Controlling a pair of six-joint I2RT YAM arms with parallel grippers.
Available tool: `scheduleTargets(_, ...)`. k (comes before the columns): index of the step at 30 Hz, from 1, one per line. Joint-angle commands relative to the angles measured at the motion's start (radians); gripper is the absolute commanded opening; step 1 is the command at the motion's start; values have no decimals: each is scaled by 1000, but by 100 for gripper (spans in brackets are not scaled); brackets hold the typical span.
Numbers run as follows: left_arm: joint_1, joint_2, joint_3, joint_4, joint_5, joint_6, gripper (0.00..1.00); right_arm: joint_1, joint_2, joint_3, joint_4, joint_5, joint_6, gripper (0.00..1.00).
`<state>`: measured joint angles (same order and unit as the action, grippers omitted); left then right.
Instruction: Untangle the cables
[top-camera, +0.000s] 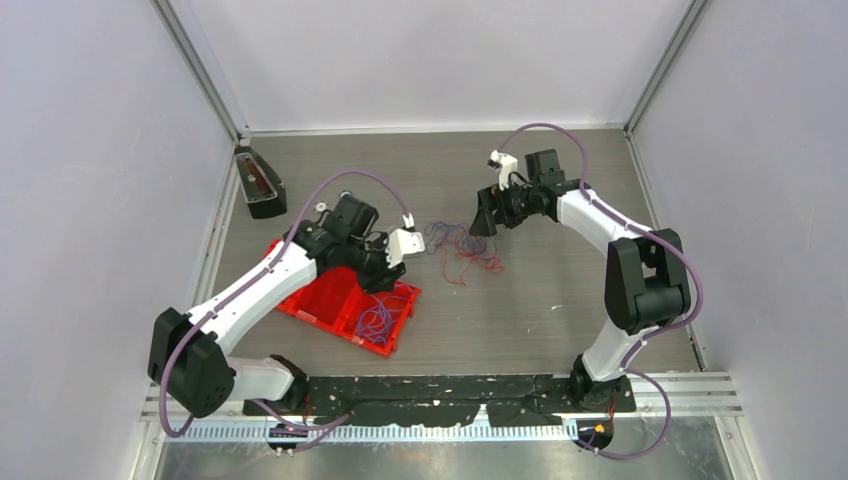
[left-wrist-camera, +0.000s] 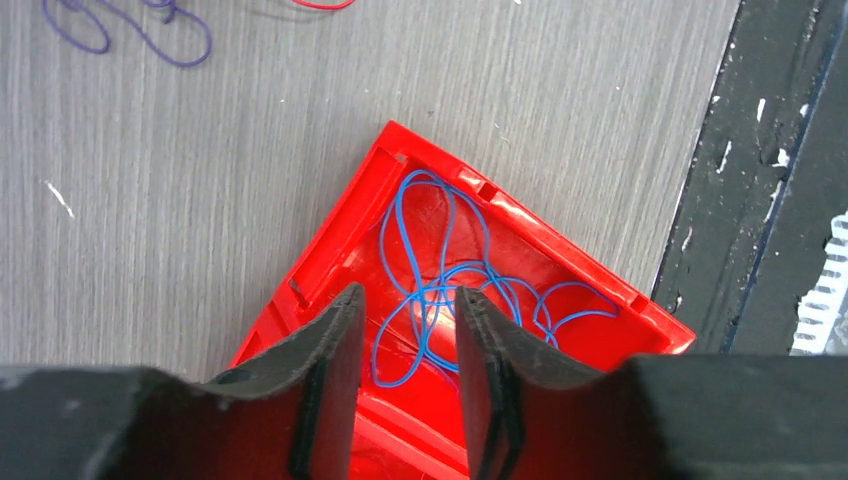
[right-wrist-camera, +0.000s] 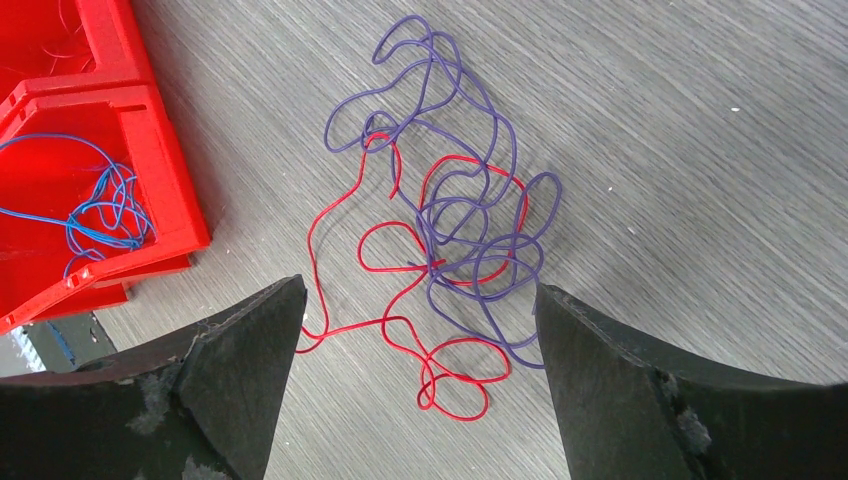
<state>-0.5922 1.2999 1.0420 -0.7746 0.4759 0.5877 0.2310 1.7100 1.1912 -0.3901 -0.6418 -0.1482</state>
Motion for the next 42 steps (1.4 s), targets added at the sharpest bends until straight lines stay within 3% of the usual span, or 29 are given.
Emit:
scheduleTargets(1, 4, 16, -24, -6, 57, 35, 34, -10, -48, 12, 8, -16, -6, 91)
scheduleTargets(4, 4, 49, -36, -21, 41, 44, 21, -13, -47, 8, 8, -18, -4, 90)
scheduleTargets(6, 5, 50, -55, -14, 36, 54, 17, -13, -48, 7, 7, -19, -5, 90)
scheduleTargets(13, 4, 21, -60, -11, 30, 70, 24, -15, -48, 5, -1, -24, -8, 90)
scheduleTargets(19, 3, -5, -73, -52, 74, 144, 0, -14, -43, 7, -3, -23, -5, 89)
scheduleTargets(28, -10, 29, -165, -65, 75, 283, 0, -14, -40, 1, -3, -22, -2, 89)
scheduleTargets(42, -77, 226, -220, 114, -126, 300, 0, -16, -38, 0, -9, -15, -8, 88)
